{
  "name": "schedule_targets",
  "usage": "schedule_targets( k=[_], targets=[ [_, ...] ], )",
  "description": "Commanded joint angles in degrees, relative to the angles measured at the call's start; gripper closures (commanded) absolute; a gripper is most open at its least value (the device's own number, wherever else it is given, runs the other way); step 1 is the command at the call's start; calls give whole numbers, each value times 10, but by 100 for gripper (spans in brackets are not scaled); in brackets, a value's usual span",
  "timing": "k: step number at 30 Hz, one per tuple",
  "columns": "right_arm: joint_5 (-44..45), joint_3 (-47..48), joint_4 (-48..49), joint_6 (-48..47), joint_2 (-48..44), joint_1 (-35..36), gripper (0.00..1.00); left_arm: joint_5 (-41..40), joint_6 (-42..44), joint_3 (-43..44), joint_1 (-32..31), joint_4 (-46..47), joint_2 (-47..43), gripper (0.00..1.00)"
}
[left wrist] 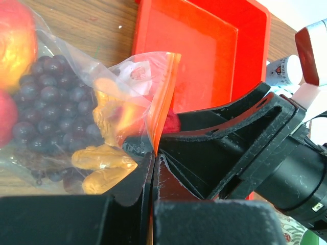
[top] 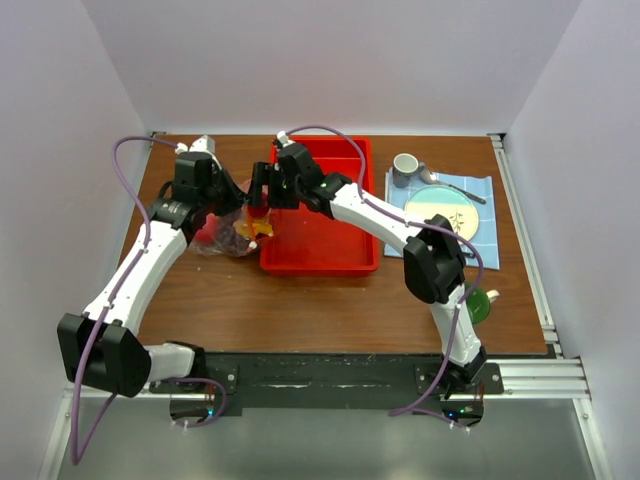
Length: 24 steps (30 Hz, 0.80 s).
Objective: Place the food in the zip-top bag and seal the zipper
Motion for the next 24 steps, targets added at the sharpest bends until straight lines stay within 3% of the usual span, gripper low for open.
schedule_targets(
  k=[1,7,18,24],
  targets=[
    [-15,24,24,-4,-2,10,15,8,-6,21,-3,28,-6,100],
    [-2,30,7,-18,-7,9,9,6,-7,20,-3,30,-7,100],
    [37,14,-18,-26,-27,10,16,4,-7,19,-3,29,-5,100],
    [63,-15,-26,-48,-60,10,28,1,-6,19,-3,29,-4,100]
  ],
)
